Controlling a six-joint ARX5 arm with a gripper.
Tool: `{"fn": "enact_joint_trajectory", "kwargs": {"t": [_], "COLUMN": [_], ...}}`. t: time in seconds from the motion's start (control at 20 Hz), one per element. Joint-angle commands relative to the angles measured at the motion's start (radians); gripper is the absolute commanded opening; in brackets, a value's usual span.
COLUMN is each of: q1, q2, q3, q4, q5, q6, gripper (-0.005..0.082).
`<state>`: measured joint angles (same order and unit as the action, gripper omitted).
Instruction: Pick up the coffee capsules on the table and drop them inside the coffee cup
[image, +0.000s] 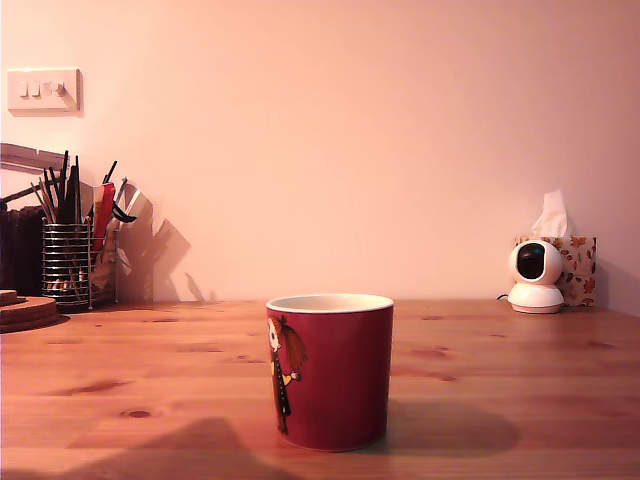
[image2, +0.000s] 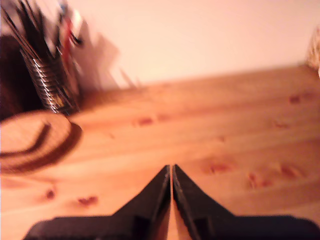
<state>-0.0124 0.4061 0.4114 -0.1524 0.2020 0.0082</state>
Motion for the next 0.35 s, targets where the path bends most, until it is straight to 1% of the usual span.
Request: {"fn": "enact_joint_trajectory", "kwargs": {"t": [0.0, 0.15, 0.3], "q1": [0.002, 0.002, 0.002], "q2": [-0.031, -0.082, -0.111], "q3": [-0.015, -0.015, -0.015], "q4": [-0.003, -0.026, -0.031], "q5": [-0.003, -0.002, -0.002], "q6": [-0.01, -0.03, -0.035], "gripper": [-0.0019, -0.0019, -0.0019]}}
